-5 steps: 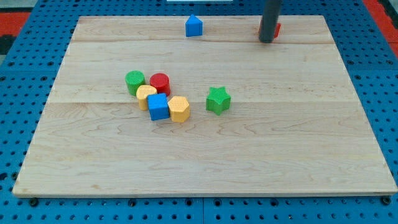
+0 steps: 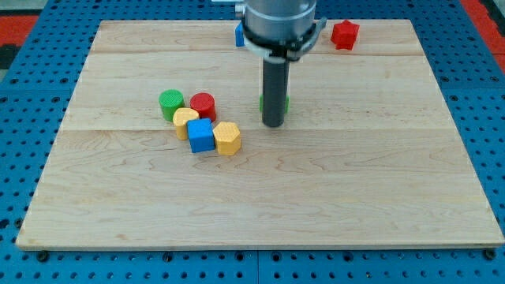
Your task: Push the green star close to the red star
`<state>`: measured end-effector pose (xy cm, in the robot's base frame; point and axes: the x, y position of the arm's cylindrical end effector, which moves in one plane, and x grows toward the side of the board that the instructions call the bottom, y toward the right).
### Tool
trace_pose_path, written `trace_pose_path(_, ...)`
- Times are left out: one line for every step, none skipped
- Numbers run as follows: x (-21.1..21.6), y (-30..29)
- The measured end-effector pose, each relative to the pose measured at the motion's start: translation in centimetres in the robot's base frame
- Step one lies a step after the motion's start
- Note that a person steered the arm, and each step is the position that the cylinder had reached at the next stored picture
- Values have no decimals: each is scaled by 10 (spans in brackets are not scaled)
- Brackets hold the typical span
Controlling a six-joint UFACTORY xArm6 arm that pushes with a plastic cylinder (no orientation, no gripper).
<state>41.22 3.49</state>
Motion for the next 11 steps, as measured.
trace_pose_path(-52,13)
trace_pose_path(-71,-17)
trace_pose_path(-82,-72)
trace_pose_path(-89,-54)
trace_pose_path(-98,14)
trace_pose_path(-111,33)
trace_pose_path(-115,6)
trace_pose_path(-117,16)
trace_pose_path(-120,79)
trace_pose_path(-114,131)
trace_pose_path(-74,133)
